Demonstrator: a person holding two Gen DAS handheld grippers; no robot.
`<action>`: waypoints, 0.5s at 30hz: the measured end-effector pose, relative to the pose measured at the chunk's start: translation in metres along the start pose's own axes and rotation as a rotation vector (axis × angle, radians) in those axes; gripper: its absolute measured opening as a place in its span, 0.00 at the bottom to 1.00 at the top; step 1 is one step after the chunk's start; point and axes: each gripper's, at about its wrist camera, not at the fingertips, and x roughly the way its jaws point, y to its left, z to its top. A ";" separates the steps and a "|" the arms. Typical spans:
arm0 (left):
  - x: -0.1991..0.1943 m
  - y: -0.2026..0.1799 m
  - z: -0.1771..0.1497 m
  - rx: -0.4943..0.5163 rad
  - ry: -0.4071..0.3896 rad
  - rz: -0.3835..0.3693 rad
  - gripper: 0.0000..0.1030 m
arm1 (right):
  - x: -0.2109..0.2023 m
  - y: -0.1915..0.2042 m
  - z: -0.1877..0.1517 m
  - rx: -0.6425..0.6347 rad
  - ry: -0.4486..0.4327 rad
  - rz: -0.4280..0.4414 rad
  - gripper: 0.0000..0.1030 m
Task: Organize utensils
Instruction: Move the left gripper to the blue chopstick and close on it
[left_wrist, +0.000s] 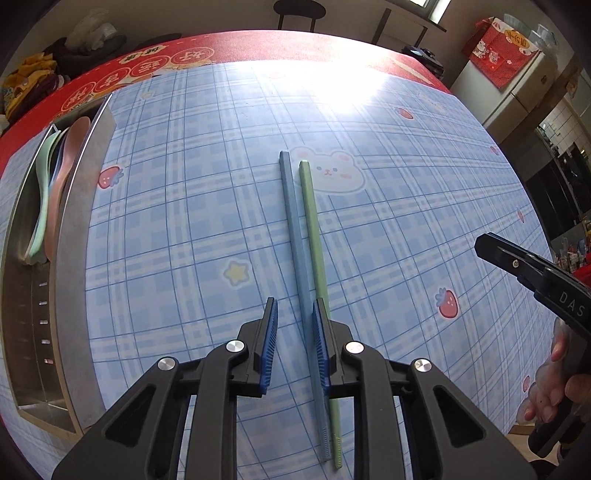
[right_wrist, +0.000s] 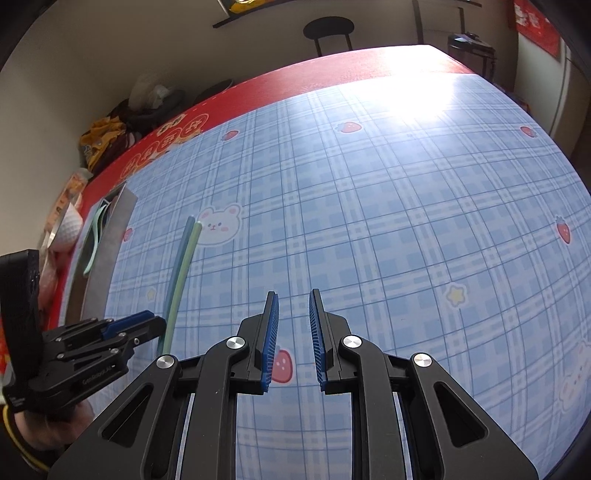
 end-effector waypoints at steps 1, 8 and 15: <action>0.000 -0.001 0.002 0.005 -0.003 0.005 0.18 | 0.000 0.000 0.000 -0.001 0.000 0.001 0.17; 0.007 -0.006 0.019 0.025 -0.023 0.039 0.15 | 0.000 0.003 -0.001 -0.008 0.004 0.006 0.17; 0.013 -0.017 0.025 0.106 -0.038 0.092 0.14 | -0.001 -0.002 -0.006 0.019 0.007 0.006 0.17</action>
